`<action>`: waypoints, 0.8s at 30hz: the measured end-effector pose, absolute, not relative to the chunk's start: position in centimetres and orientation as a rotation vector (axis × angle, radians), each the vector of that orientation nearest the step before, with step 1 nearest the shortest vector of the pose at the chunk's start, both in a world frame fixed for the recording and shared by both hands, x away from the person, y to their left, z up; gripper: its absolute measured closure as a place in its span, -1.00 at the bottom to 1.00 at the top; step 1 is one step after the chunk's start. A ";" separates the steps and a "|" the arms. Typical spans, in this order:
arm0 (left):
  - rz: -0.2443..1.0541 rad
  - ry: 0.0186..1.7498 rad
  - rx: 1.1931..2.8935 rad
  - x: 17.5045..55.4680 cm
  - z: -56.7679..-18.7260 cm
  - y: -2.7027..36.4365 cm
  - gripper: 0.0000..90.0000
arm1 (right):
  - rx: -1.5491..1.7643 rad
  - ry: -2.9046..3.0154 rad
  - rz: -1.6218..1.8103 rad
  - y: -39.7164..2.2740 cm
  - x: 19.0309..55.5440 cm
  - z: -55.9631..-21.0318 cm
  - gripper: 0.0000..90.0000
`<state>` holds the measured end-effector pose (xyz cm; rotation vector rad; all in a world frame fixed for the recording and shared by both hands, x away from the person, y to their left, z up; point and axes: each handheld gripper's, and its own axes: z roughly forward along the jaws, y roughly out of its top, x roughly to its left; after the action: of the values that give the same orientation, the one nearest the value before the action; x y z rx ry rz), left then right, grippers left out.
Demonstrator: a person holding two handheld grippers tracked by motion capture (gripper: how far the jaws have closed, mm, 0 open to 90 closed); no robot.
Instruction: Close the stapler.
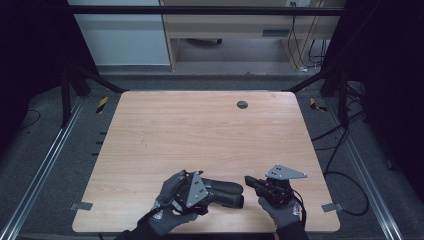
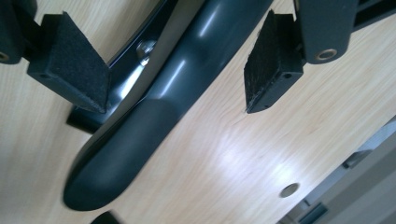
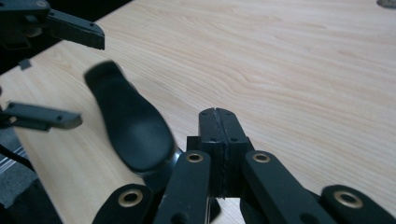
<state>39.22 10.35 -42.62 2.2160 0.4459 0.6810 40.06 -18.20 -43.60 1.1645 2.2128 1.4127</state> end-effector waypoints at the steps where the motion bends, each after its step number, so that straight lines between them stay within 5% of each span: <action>1: 0.688 0.469 2.206 39.3 -42.5 11.1 -0.48 | 1.160 2.214 1.421 -18.1 40.0 -43.4 1.00; 10: 0.718 0.651 2.133 40.2 -42.4 16.4 -0.34 | 1.100 2.279 1.476 -16.3 38.8 -42.5 1.00; 24: 0.701 0.917 2.004 41.2 -43.6 21.5 0.14 | 1.144 2.315 1.362 -15.2 38.6 -43.5 1.00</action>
<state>41.16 21.48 -43.64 2.0041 0.9170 0.7008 38.63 -15.24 -43.49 1.1437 2.3146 1.3623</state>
